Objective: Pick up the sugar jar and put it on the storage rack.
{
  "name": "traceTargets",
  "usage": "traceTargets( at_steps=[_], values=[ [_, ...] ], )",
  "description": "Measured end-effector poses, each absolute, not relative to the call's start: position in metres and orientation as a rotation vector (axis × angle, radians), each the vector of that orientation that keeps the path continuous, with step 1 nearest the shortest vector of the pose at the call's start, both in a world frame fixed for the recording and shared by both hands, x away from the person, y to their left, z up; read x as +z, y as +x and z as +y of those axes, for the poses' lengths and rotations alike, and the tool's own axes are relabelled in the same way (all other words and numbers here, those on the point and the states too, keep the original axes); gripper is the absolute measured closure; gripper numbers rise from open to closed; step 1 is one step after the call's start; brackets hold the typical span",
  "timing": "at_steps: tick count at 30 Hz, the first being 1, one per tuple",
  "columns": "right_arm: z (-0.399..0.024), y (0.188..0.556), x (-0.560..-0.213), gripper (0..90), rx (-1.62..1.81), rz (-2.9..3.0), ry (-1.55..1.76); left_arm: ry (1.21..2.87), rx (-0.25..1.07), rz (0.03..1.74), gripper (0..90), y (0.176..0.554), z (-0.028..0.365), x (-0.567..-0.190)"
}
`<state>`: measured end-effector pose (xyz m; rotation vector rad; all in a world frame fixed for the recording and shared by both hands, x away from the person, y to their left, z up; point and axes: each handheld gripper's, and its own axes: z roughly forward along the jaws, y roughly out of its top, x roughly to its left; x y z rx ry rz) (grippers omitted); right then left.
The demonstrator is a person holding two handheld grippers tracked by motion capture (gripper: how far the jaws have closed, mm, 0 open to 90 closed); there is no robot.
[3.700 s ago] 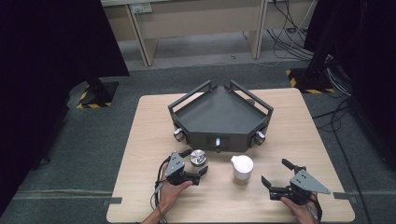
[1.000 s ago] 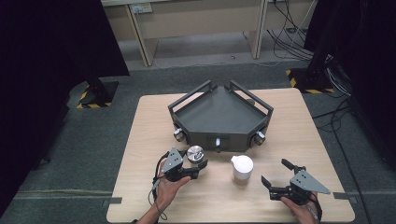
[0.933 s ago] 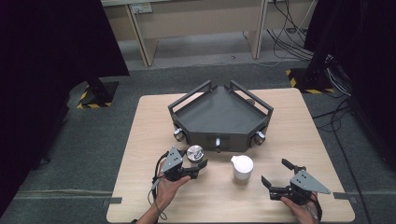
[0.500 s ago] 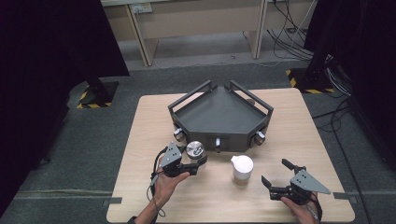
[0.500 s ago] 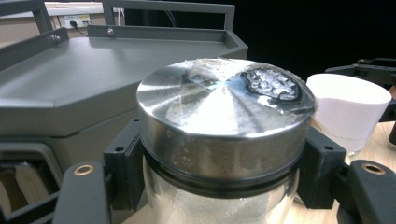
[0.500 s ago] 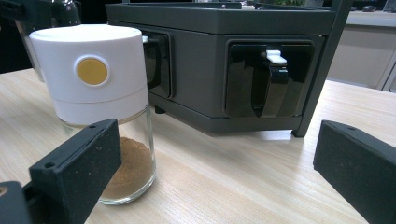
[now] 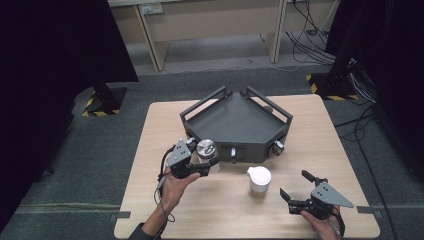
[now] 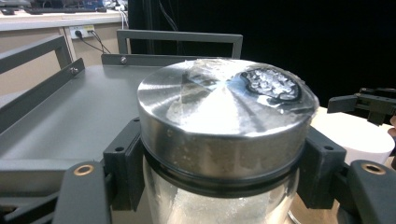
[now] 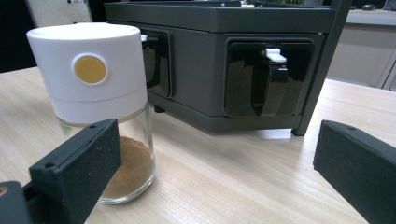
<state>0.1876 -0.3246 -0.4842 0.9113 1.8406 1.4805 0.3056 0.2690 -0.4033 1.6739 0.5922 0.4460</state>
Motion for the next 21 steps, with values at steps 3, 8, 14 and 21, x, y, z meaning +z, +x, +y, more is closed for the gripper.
traceTargets(
  at_steps=[3,8,14,21],
  values=[
    [-0.325,0.187,-0.484,1.3,1.48,1.84,0.911,1.682,0.447,0.593,31.0,0.309,0.268,-0.398],
    [-0.325,0.187,-0.484,1.4,1.481,1.839,0.913,1.67,0.452,0.592,31.0,0.313,0.269,-0.391],
    [-0.325,0.187,-0.484,1.3,1.482,1.838,0.913,1.672,0.467,0.59,31.0,0.317,0.27,-0.375],
    [-0.325,0.188,-0.484,1.3,1.481,1.839,0.913,1.664,0.49,0.587,31.0,0.324,0.267,-0.36]
  ],
)
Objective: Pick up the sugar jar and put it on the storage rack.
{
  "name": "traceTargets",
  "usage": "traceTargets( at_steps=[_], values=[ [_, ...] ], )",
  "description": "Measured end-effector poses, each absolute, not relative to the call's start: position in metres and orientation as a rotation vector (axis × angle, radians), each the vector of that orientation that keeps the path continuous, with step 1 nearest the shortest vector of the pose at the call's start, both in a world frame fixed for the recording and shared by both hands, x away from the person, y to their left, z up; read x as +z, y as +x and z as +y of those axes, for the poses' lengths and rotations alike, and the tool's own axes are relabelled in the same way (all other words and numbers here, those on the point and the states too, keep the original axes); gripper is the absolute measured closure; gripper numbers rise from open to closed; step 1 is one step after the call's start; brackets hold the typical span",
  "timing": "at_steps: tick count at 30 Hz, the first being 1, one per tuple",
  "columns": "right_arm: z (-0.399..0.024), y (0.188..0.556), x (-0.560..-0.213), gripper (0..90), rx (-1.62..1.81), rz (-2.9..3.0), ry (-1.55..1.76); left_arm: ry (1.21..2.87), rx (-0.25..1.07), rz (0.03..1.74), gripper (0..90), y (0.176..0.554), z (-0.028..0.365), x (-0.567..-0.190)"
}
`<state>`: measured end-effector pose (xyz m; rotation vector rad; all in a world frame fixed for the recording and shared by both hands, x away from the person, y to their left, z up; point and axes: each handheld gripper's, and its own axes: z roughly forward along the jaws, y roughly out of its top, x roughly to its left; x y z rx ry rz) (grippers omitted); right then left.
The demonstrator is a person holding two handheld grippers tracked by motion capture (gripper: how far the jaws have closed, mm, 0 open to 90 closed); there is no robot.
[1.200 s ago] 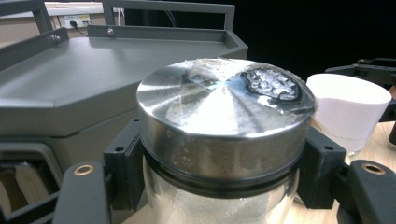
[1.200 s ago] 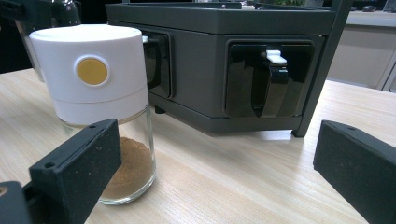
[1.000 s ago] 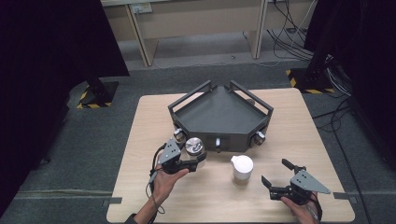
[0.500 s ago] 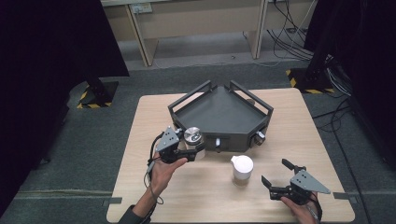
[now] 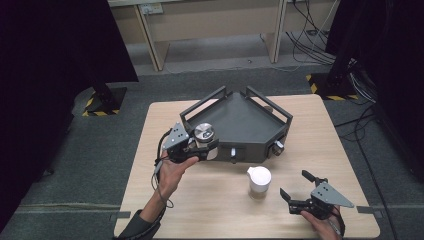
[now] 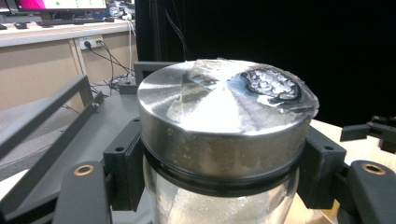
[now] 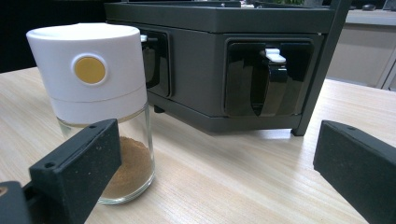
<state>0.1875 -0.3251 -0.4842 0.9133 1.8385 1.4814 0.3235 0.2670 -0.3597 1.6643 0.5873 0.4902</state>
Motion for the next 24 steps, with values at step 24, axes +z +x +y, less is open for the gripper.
traceTargets(
  at_steps=[24],
  values=[
    [-0.325,0.188,-0.484,1.4,1.486,1.841,0.913,1.614,0.547,0.665,31.0,0.354,0.248,-0.34]
  ],
)
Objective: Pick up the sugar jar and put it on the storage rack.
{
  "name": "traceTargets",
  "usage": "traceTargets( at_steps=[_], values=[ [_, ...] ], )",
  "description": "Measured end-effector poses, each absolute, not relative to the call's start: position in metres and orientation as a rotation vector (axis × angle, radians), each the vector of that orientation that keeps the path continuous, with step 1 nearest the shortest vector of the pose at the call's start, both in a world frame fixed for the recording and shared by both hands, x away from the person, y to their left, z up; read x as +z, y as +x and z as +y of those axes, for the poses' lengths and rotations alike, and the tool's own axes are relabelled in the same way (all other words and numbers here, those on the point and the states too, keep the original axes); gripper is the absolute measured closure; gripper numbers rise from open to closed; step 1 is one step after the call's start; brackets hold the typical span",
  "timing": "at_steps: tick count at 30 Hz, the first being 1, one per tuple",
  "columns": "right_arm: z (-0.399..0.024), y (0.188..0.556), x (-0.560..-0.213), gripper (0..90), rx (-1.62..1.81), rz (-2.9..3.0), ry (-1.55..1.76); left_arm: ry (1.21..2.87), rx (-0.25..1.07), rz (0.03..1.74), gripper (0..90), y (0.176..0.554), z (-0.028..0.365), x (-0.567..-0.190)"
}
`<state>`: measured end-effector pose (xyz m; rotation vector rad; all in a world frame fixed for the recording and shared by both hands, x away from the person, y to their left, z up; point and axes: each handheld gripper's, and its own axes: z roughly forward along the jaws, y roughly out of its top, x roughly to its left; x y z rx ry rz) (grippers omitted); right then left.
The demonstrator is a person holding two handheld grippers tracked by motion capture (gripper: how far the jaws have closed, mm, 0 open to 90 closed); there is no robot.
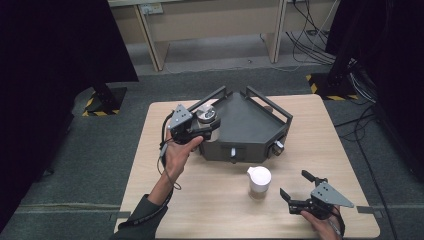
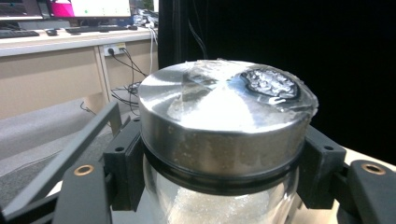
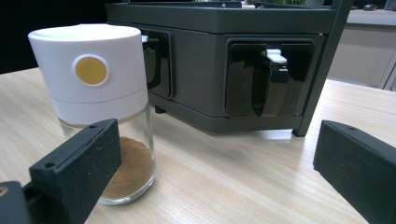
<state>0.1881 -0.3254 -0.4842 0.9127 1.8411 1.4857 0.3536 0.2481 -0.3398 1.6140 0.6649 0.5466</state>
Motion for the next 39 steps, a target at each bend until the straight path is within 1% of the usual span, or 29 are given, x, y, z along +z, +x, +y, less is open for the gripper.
traceTargets(
  at_steps=[9,18,36,39],
  values=[
    [-0.326,0.188,-0.484,1.4,1.487,1.841,0.909,1.624,0.578,0.682,31.0,0.367,0.231,-0.337],
    [-0.326,0.189,-0.484,1.3,1.49,1.842,0.906,1.615,0.592,0.717,31.0,0.381,0.218,-0.346],
    [-0.326,0.189,-0.484,1.4,1.492,1.844,0.904,1.591,0.63,0.769,31.0,0.398,0.213,-0.365],
    [-0.326,0.189,-0.484,1.3,1.493,1.844,0.905,1.593,0.637,0.753,31.0,0.402,0.214,-0.368]
  ],
)
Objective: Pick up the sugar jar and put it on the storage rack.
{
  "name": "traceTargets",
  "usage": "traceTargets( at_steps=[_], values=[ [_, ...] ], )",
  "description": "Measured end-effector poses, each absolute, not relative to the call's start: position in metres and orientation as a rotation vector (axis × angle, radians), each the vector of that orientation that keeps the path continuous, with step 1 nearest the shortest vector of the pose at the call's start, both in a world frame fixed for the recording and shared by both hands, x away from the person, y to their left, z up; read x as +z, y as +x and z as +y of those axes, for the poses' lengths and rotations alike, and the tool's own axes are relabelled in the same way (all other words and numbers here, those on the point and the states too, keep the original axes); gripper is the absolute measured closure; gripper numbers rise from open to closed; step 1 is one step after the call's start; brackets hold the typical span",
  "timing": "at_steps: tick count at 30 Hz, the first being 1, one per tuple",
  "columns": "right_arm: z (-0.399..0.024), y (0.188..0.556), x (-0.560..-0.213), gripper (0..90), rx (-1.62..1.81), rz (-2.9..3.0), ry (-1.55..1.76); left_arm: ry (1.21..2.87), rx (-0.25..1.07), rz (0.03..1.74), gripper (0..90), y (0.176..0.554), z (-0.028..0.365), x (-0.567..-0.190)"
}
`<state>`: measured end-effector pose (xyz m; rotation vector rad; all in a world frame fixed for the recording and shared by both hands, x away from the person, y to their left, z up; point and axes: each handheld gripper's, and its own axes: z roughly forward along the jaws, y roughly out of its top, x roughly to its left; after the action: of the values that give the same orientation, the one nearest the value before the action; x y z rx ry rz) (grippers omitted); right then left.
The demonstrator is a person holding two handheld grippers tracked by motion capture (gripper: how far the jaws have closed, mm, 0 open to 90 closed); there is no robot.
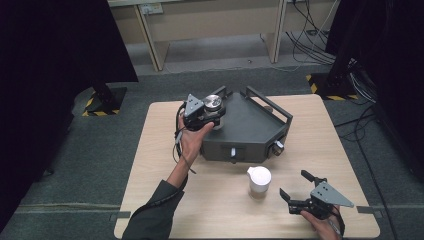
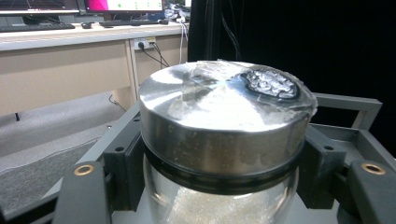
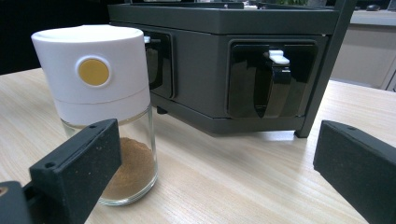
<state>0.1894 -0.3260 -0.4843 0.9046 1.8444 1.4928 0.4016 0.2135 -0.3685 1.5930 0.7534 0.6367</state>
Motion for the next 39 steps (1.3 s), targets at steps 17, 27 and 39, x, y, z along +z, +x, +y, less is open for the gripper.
traceTargets(
  at_steps=[17,27,39],
  values=[
    [-0.326,0.189,-0.484,1.3,1.496,1.844,0.904,1.62,0.654,0.789,30.9,0.407,0.208,-0.381],
    [-0.326,0.189,-0.484,1.4,1.497,1.843,0.905,1.606,0.66,0.788,30.6,0.406,0.208,-0.385],
    [-0.326,0.189,-0.484,1.4,1.495,1.847,0.903,1.59,0.668,0.83,4.3,0.402,0.209,-0.386]
  ],
)
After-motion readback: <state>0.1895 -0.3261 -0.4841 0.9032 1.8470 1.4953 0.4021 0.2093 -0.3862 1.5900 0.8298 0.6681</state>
